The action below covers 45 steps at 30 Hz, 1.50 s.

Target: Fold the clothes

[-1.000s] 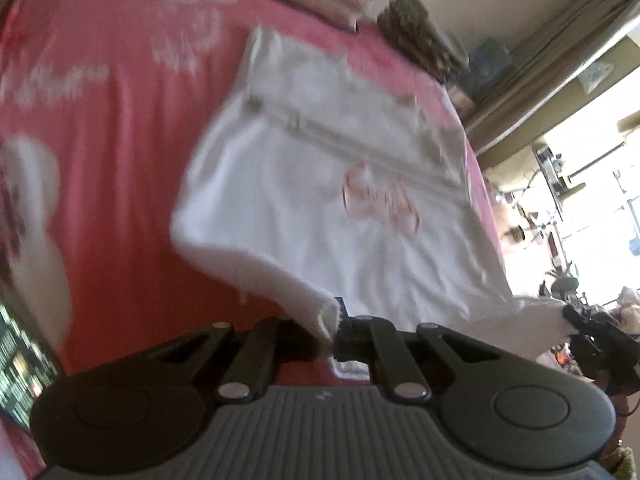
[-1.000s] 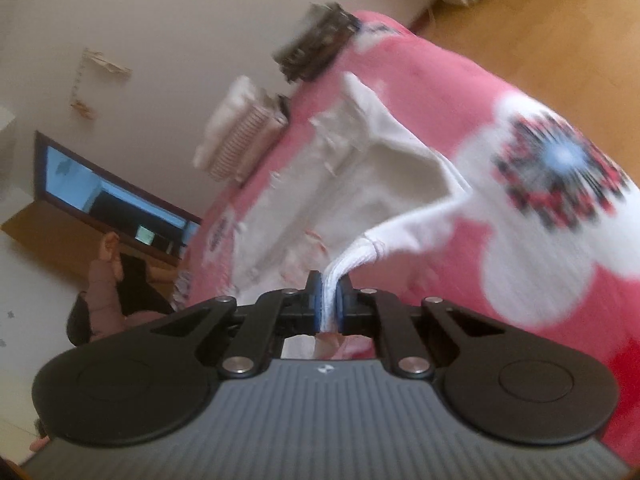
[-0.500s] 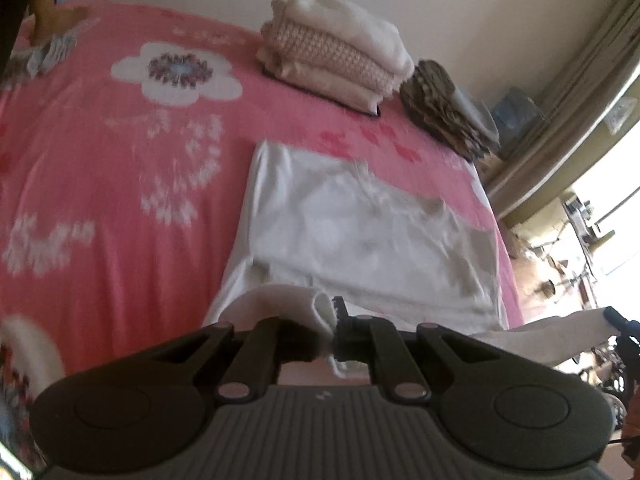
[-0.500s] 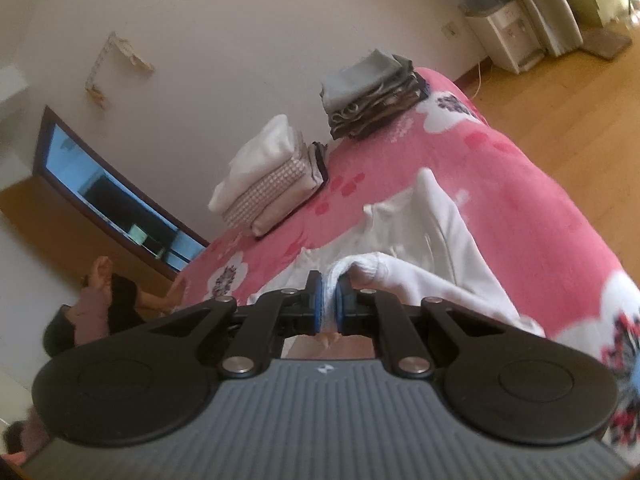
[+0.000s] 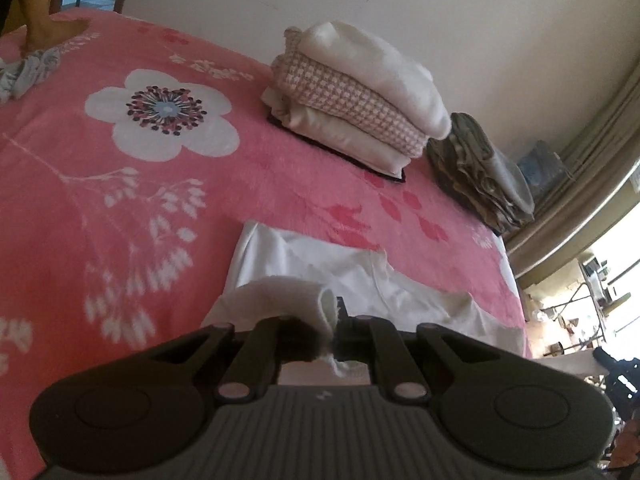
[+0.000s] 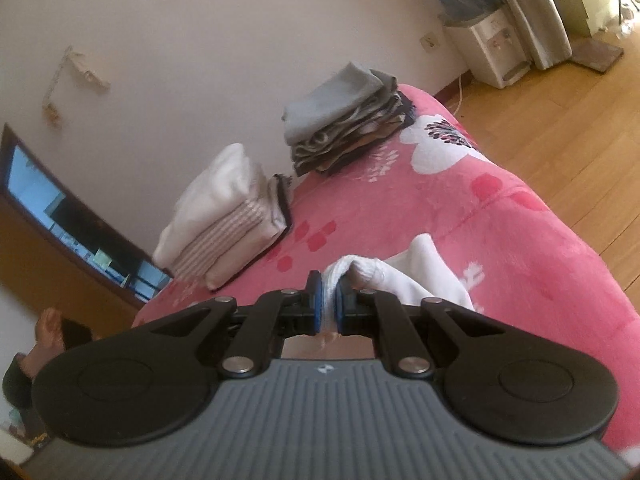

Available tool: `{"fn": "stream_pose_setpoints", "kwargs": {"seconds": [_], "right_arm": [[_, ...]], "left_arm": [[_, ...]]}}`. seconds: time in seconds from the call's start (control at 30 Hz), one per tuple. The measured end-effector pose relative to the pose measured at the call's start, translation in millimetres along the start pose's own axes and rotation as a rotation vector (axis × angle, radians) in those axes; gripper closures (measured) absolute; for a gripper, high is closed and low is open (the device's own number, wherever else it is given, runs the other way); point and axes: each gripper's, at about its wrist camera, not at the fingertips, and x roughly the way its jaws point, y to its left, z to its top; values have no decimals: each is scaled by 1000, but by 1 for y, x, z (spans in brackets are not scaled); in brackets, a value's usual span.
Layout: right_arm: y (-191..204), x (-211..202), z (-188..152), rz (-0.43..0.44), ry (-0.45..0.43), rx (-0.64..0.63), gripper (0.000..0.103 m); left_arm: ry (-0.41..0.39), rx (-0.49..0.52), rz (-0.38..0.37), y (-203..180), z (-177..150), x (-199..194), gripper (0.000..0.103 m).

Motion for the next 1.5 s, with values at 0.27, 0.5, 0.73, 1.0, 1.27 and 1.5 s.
{"fn": "stream_pose_setpoints", "kwargs": {"seconds": [0.27, 0.5, 0.73, 1.0, 1.27, 1.5], "right_arm": [[-24, 69, 10, 7, 19, 52, 98], [-41, 115, 13, 6, 50, 74, 98], [-74, 151, 7, -5, 80, 130, 98], [-126, 177, 4, 117, 102, 430, 91], [-146, 165, 9, 202, 38, 532, 45], [-138, 125, -1, 209, -18, 484, 44]], "left_arm": [[11, -65, 25, 14, 20, 60, 96], [13, -44, 24, 18, 31, 93, 96], [34, -38, -14, 30, 32, 125, 93], [-9, -276, -108, 69, 39, 142, 70], [-93, -351, -65, 84, 53, 136, 58], [-95, -232, -33, 68, 36, 105, 56]]}}
